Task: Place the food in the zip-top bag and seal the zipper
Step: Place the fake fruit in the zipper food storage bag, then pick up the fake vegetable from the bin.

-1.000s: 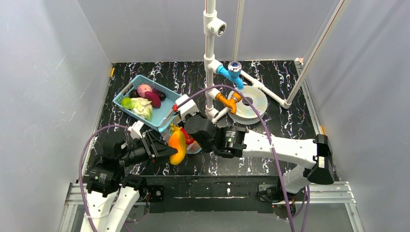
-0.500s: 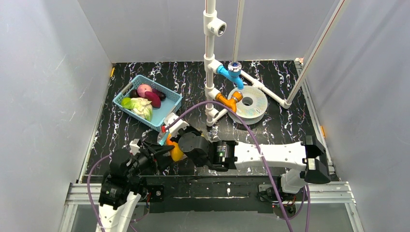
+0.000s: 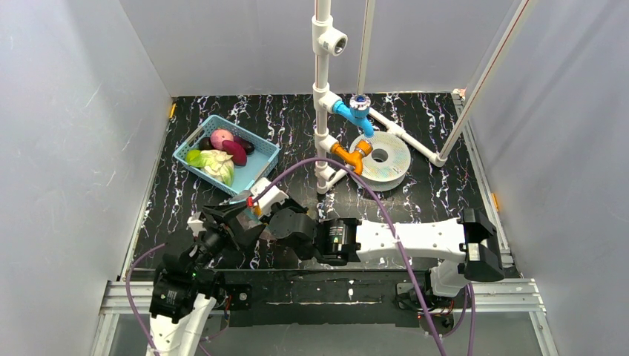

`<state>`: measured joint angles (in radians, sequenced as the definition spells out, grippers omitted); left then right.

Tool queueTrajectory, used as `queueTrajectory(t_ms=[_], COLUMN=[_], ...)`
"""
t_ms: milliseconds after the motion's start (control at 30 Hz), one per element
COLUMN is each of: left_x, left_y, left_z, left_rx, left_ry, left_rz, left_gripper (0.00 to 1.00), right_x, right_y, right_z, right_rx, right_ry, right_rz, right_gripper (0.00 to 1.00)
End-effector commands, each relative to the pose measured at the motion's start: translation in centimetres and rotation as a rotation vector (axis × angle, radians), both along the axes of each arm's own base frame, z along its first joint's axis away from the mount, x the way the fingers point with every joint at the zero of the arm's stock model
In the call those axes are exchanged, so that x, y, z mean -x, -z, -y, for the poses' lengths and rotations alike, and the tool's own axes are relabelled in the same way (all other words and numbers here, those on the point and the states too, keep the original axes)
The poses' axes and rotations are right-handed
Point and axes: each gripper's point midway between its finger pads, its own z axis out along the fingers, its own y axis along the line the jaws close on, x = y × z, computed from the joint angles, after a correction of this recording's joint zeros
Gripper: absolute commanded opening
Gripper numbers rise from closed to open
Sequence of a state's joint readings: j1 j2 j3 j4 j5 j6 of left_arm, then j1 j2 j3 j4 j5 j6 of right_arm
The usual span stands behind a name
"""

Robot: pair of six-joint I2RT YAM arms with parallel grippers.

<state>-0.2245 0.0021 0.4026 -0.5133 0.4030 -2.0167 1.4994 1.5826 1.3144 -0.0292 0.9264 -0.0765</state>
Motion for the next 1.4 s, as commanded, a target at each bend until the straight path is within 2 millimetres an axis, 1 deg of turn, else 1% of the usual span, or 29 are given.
queueTrajectory(t_ms=[0, 100, 167, 267, 367, 433, 467, 567, 633, 700, 800, 867, 900, 967, 1033, 1100, 1133, 1200, 1300, 1367], left_x=[0.1, 0.3, 0.3, 0.7, 1.1, 1.3, 1.6, 1.9, 1.9, 1.6, 0.8, 0.1, -0.3, -1.0, -1.9, -2.6, -2.9, -3.5, -4.5, -5.5], left_y=[-4.2, -4.5, -4.9, -6.3, -7.8, -9.1, -10.0, -11.9, -12.4, -12.5, -12.7, -12.8, -12.7, -12.2, -11.3, -10.1, -9.6, -9.0, -8.5, -8.4], left_z=[-0.2, 0.1, -0.1, -0.9, -1.4, -1.6, -1.6, -2.4, -3.3, -4.7, -6.5, -6.9, -7.0, -6.6, -6.3, -6.0, -6.0, -5.9, -6.4, -6.7], left_rx=[-0.042, -0.068, -0.089, -0.146, -0.254, -0.376, -0.438, -0.705, -0.898, -1.065, -1.224, -1.27, -1.279, -1.279, -1.274, -1.272, -1.274, -1.279, -1.322, -1.358], left_ry=[-0.002, 0.024, 0.008, -0.029, -0.046, -0.028, -0.018, 0.04, 0.103, 0.153, 0.182, 0.173, 0.17, 0.177, 0.205, 0.238, 0.249, 0.251, 0.236, 0.243], left_rz=[0.158, 0.155, 0.172, 0.253, 0.342, 0.428, 0.471, 0.554, 0.546, 0.501, 0.449, 0.451, 0.459, 0.468, 0.447, 0.407, 0.39, 0.385, 0.38, 0.369], left_gripper=[0.82, 0.86, 0.9, 0.92, 0.93, 0.93, 0.93, 0.93, 0.93, 0.92, 0.92, 0.92, 0.92, 0.92, 0.92, 0.92, 0.92, 0.92, 0.92, 0.92], right_x=[0.2, -0.2, -0.7, -1.4, -2.0, -2.5, -2.4, -2.5, -2.4, -2.0, -1.4, -1.4, -1.7, -2.1, -2.3, -2.2, -2.1, -2.0, -1.9, -1.6], right_y=[-1.5, -1.1, -1.0, -0.9, -1.0, -0.8, -0.8, -1.0, -1.2, -1.9, -2.6, -1.8, -0.8, 1.7, 4.1, 5.4, 5.4, 4.3, 0.5, -1.7], right_z=[0.3, 0.9, 1.5, 2.7, 4.3, 5.3, 5.8, 7.1, 7.8, 8.5, 9.5, 10.0, 10.2, 10.6, 10.6, 10.7, 10.7, 10.6, 10.4, 10.2], right_rx=[-0.109, -0.122, -0.132, -0.141, -0.149, -0.163, -0.168, -0.19, -0.206, -0.224, -0.22, -0.204, -0.196, -0.177, -0.165, -0.135, -0.126, -0.132, -0.209, -0.258], right_ry=[-0.002, 0.002, 0.012, 0.037, 0.063, 0.088, 0.091, 0.099, 0.098, 0.097, 0.109, 0.128, 0.141, 0.162, 0.176, 0.188, 0.19, 0.178, 0.121, 0.077], right_rz=[-0.109, -0.165, -0.198, -0.24, -0.285, -0.33, -0.347, -0.384, -0.422, -0.476, -0.515, -0.519, -0.522, -0.586, -0.651, -0.674, -0.679, -0.679, -0.645, -0.632], right_gripper=[0.01, 0.01, 0.01, 0.01, 0.01, 0.01, 0.01, 0.01, 0.01, 0.01, 0.01, 0.01, 0.01, 0.01, 0.01, 0.01, 0.01, 0.01, 0.01, 0.01])
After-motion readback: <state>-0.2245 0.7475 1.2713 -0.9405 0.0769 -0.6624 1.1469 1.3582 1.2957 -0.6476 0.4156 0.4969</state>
